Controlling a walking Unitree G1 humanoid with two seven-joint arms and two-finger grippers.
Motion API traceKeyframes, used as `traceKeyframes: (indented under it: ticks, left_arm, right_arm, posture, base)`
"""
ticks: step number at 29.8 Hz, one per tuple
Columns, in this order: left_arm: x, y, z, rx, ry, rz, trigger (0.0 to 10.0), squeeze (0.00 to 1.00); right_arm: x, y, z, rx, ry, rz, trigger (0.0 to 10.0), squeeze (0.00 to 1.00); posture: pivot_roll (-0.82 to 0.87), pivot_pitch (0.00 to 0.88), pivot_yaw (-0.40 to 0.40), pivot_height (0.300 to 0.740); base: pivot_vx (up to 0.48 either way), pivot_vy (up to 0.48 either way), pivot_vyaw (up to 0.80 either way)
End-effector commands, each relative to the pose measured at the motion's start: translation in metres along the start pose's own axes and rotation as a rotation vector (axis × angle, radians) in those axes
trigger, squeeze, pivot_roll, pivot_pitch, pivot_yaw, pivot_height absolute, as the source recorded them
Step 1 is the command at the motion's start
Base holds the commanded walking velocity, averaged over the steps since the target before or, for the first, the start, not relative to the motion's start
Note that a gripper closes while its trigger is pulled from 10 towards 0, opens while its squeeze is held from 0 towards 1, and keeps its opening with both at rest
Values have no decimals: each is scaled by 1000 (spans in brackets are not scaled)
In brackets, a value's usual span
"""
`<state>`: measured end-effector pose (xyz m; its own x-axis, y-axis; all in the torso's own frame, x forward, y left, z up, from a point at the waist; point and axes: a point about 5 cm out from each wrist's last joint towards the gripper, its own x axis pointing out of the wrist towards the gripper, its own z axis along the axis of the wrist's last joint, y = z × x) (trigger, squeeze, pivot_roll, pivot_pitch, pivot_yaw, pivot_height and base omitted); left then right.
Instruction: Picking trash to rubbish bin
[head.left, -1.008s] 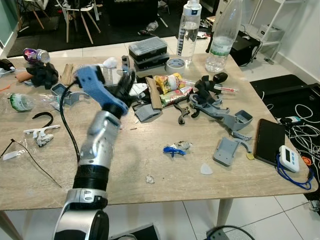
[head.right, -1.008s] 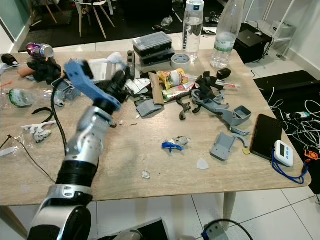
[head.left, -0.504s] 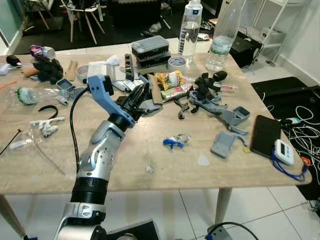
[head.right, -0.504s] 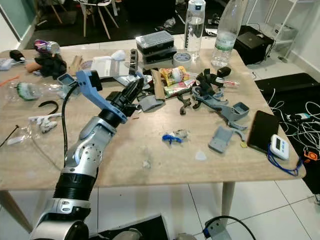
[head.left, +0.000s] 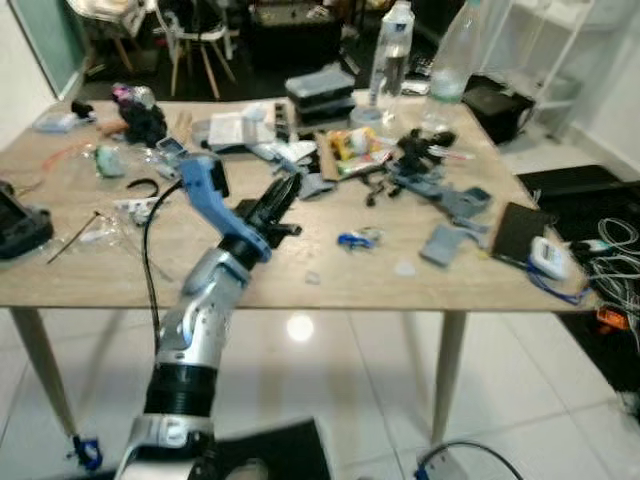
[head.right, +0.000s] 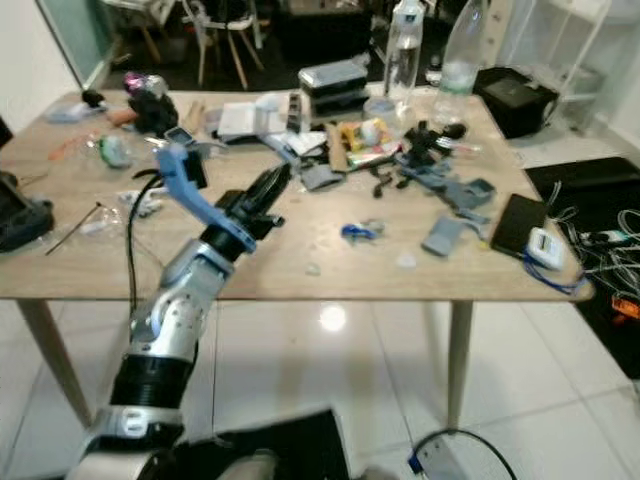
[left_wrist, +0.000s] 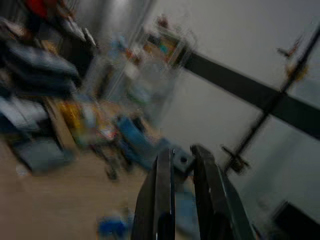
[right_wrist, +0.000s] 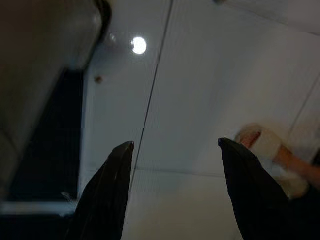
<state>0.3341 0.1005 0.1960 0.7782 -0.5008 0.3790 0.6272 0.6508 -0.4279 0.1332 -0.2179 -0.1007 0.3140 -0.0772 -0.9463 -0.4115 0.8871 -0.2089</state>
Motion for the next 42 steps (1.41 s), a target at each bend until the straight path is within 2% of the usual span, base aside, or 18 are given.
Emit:
traceKeyframes:
  ticks: [1, 17, 21, 26, 28, 30, 33, 35, 39, 40, 42]
  left_arm:
    - [-5, 7, 1, 24, 16, 23, 10000, 0]
    - [-24, 29, -5, 68, 68, 111, 10000, 0]
    - [-38, 45, -12, 88, 119, 166, 10000, 0]
    - [-52, 60, -17, 120, 172, 214, 10000, 0]
    - [-69, 76, -22, 192, 248, 276, 10000, 0]
    - [-74, 81, -23, 214, 271, 296, 10000, 0]
    - [-99, 103, -32, 265, 374, 403, 10000, 0]
    - [-109, 110, -36, 300, 427, 436, 10000, 0]
    - [-170, 135, -58, 322, 635, 628, 10000, 0]
    - [-170, 135, -58, 322, 635, 628, 10000, 0]
    - [-195, 139, -67, 317, 712, 699, 10000, 0]
  right_arm:
    - [0, 7, -8, -9, 29, 20, 10000, 0]
    - [0, 6, -14, -16, 36, 20, 10000, 0]
    - [-1, 9, -20, -12, 47, 25, 10000, 0]
    - [0, 14, -12, -11, 35, 31, 10000, 0]
    - [1, 18, -4, -11, 23, 36, 10000, 0]
    - [1, 18, -2, -11, 21, 37, 10000, 0]
    - [2, 21, 2, -13, 13, 42, 10000, 0]
    - [2, 22, 3, -16, 10, 44, 10000, 0]
    - [2, 24, -1, -13, 16, 46, 10000, 0]
    - [2, 24, -1, -13, 16, 46, 10000, 0]
    - [2, 25, -4, -12, 22, 47, 10000, 0]
  posture:
    - [11, 58, -29, 740]
    - [7, 66, -24, 740]
    - [10, 71, -20, 740]
    - [14, 75, -14, 740]
    - [19, 76, -8, 740]
    - [19, 76, -8, 740]
    - [24, 76, -4, 740]
    - [24, 76, -4, 740]
    - [26, 77, -1, 740]
    - [26, 77, -1, 740]
    - [26, 77, -1, 740]
  base:
    - [-386, 0, 0]
    - [-384, 0, 0]
    - [-382, 0, 0]
    - [-382, 0, 0]
    - [-384, 0, 0]
    - [-382, 0, 0]
    - [-375, 0, 0]
    - [-368, 0, 0]
    - [-367, 0, 0]
    - [-371, 0, 0]
    - [-368, 0, 0]
